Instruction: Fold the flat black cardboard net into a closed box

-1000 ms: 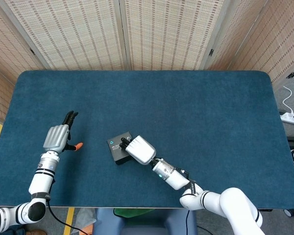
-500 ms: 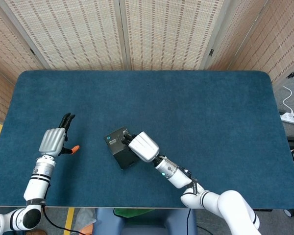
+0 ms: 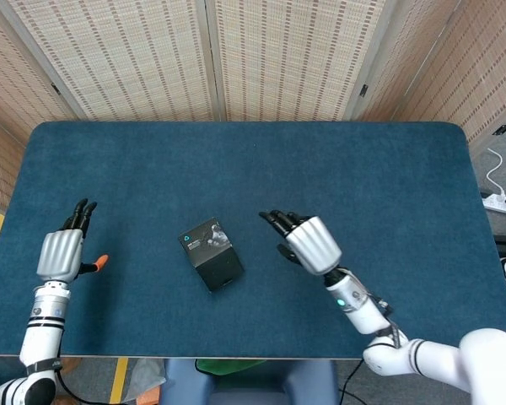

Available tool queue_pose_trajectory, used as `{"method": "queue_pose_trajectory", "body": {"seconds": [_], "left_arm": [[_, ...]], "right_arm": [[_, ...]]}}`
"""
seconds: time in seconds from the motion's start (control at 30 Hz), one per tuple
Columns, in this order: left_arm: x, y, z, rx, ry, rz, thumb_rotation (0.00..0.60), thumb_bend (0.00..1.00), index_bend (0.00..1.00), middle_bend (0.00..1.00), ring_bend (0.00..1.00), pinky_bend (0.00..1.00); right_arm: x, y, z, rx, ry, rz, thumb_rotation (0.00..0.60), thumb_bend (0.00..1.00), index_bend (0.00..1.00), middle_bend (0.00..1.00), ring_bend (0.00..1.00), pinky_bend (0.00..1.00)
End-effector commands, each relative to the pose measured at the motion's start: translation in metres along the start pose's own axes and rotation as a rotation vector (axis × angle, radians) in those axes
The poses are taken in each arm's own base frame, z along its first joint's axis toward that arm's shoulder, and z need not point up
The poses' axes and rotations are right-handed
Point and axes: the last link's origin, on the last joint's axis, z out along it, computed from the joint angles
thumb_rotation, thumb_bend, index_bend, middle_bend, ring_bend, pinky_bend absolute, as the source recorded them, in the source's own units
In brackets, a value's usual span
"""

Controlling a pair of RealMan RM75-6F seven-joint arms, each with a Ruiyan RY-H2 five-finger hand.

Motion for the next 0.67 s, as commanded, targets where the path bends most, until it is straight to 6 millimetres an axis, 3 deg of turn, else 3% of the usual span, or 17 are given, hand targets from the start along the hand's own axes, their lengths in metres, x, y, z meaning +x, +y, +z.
{"method": "queue_pose_trajectory", "body": {"seconds": [0.03,0.17,0.33,0.5,0.67], "left_arm": [[-0.001,-0.017,-0.015,0.02,0.026,0.019,0.6,0.21,0.0,0.0,0.12,0.32],[-0.002,-0.032,-0.037,0.036,0.052,0.02,0.6,0.21,0.0,0.0,0.09,0.24],[-0.003,-0.048,-0.067,0.045,0.063,0.031,0.6,0.21,0.0,0.0,0.08,0.2],[-0.001,-0.053,-0.09,0.041,0.084,0.026,0.6,0.21,0.0,0.0,0.07,0.19],[-0.002,-0.051,-0.101,0.027,0.093,0.02,0.6,0.21,0.0,0.0,0.07,0.18]], "right_arm": [[0.045,0.05,-0.085,-0.239,-0.075,-0.004,0.6,0.2,0.2,0.26,0.16,0.52],[0.063,0.07,-0.135,-0.363,-0.125,0.041,0.6,0.2,0.16,0.2,0.02,0.38],[0.081,0.085,-0.187,-0.449,-0.201,0.005,0.6,0.22,0.07,0.14,0.0,0.28],[0.094,0.09,-0.218,-0.522,-0.189,-0.055,0.6,0.23,0.04,0.12,0.0,0.26],[0.098,0.09,-0.231,-0.558,-0.169,-0.056,0.6,0.23,0.03,0.11,0.0,0.17]]}}
